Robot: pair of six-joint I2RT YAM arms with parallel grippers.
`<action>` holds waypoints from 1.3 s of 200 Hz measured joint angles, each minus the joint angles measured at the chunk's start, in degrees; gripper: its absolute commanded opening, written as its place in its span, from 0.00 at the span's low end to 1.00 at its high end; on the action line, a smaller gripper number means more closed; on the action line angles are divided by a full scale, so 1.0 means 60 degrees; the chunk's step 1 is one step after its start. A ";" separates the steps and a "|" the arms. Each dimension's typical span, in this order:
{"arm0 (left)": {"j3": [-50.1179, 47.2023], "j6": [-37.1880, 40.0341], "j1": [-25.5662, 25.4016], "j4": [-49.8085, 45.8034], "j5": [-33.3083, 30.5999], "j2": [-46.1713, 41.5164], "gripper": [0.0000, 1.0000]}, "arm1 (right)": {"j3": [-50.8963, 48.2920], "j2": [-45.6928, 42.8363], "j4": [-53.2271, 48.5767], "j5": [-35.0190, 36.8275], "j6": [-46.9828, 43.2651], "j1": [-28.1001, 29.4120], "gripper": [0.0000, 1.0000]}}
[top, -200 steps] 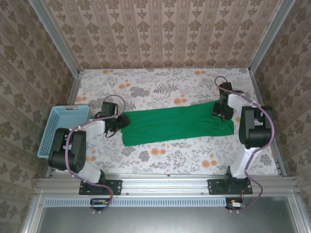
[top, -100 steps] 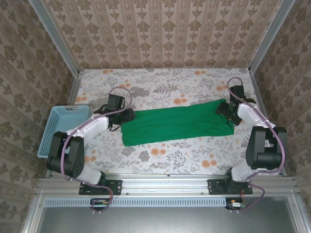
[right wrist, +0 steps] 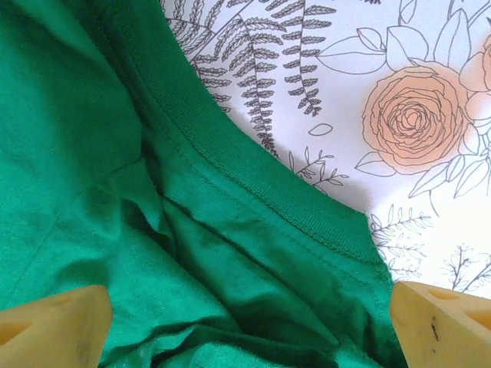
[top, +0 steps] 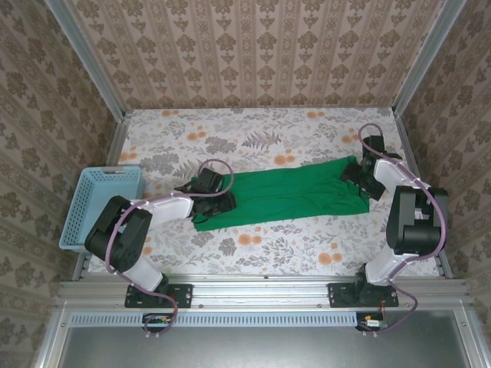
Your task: Fold the inside-out t-shirt
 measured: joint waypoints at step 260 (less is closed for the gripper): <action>-0.1115 0.1009 0.3453 -0.0066 0.0357 -0.1155 0.53 | 0.1235 0.2040 -0.0291 0.0397 0.0499 0.3384 0.62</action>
